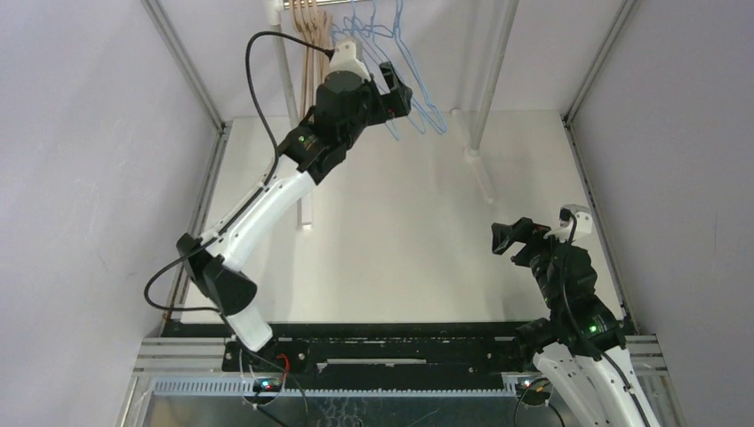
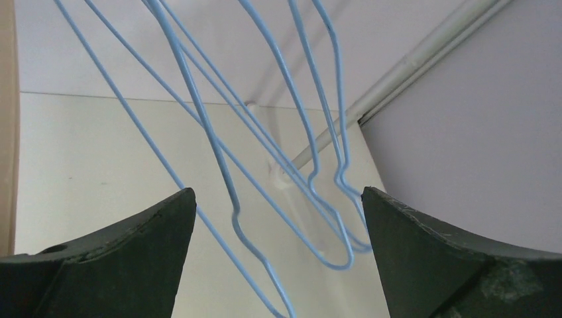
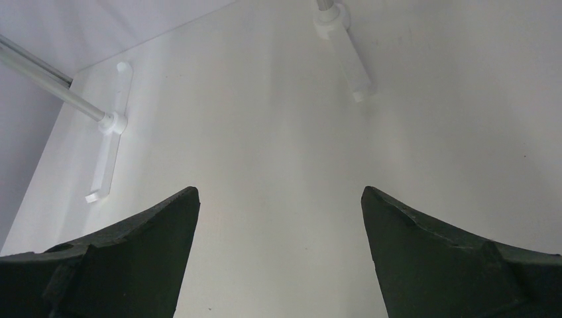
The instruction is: Organize the hangers
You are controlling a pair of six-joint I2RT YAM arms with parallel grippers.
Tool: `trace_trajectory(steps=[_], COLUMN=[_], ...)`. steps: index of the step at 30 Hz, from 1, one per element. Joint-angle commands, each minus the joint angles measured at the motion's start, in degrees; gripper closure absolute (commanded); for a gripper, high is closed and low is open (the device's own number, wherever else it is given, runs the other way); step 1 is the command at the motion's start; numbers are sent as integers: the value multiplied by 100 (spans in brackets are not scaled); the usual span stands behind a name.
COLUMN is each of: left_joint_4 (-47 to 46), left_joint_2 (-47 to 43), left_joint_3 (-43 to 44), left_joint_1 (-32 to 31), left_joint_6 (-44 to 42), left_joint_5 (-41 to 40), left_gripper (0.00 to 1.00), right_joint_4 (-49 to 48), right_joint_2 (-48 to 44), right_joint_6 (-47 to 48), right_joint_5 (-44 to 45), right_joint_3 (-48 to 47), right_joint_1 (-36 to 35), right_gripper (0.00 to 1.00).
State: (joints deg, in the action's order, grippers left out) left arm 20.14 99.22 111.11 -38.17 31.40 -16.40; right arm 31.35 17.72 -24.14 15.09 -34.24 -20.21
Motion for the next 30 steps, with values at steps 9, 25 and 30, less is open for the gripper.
trace_trajectory(steps=[9,25,30], left_joint_4=[-763,-1072,-1484], left_joint_2=[-1804,-2811,-3067], left_joint_3=[-2048,-4463,-5322], left_joint_1=[-867,-1785,-1779], left_joint_6=[-924,-1386,-1596], left_joint_5=[-1366,-1848,-1785], left_gripper=[1,1,0], right_joint_4=[-166,-909,-1484], right_joint_2=[-147,938,1589], right_joint_6=[81,-234,-68], right_joint_5=[-81,-178,-33], right_joint_3=[-35,-6,-185], right_joint_1=[34,-146,-367], right_gripper=[0,0,0])
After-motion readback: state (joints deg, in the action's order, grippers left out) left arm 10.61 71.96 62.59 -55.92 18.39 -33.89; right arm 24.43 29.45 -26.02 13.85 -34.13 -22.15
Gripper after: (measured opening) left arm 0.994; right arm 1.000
